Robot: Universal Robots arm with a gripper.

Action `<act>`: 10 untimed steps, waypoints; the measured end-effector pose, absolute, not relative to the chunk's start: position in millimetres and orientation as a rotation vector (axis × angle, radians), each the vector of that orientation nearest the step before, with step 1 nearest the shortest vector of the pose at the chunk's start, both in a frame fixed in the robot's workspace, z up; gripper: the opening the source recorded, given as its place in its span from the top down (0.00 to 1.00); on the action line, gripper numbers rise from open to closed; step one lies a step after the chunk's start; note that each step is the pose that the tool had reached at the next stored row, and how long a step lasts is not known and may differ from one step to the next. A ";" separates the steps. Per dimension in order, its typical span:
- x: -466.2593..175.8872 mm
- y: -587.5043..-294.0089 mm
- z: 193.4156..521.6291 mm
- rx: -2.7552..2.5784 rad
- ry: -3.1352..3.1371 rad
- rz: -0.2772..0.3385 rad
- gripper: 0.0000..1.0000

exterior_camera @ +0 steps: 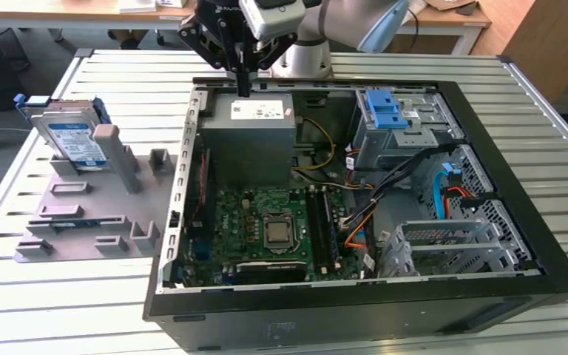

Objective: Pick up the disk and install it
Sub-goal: 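Reach for the disk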

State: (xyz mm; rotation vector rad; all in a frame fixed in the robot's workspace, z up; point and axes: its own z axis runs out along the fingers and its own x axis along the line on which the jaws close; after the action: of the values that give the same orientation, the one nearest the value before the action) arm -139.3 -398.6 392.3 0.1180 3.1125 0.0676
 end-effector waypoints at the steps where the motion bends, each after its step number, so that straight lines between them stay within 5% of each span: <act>1: -140.3 -398.3 392.3 0.118 3.113 0.068 0.89; 10: -150.4 -388.4 392.0 0.118 3.112 0.068 0.89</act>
State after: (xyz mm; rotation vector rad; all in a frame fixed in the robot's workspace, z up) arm -150.4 -388.4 392.0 0.1179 3.1125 0.0676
